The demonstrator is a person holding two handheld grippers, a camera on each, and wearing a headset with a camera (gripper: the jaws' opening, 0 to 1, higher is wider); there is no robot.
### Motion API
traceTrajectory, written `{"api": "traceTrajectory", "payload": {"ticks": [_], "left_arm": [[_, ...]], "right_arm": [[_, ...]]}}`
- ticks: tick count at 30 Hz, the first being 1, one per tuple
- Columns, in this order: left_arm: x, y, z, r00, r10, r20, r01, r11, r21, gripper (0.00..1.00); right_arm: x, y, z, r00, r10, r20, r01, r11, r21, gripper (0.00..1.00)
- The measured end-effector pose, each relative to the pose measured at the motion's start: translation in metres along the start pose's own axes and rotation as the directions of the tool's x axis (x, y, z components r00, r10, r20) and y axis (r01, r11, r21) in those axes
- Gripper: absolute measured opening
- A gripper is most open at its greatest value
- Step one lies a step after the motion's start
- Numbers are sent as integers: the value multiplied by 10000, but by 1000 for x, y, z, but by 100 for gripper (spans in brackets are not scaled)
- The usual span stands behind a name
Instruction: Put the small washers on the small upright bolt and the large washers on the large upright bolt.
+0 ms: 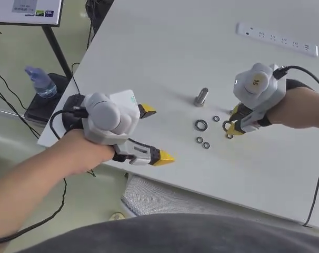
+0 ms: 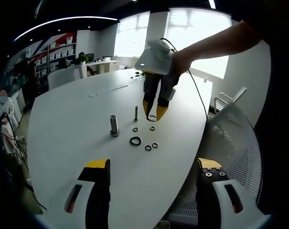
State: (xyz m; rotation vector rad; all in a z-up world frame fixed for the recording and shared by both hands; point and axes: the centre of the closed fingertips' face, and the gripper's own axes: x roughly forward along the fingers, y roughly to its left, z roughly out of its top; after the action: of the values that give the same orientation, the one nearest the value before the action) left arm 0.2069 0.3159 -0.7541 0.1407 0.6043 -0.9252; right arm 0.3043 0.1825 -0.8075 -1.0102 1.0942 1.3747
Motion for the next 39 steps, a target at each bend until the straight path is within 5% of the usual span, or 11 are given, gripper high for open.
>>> {"api": "traceTrajectory", "payload": {"ticks": [21, 39], "left_arm": [[-1, 7, -3, 9999, -80, -96, 80, 10000, 0, 74], [0, 8, -5, 9997, -134, -220, 135, 9999, 17, 73]], "right_arm": [[-18, -30, 32, 9993, -45, 369, 52, 9998, -193, 21], [-14, -55, 55, 9984, -304, 485, 313, 9993, -186, 21]]}}
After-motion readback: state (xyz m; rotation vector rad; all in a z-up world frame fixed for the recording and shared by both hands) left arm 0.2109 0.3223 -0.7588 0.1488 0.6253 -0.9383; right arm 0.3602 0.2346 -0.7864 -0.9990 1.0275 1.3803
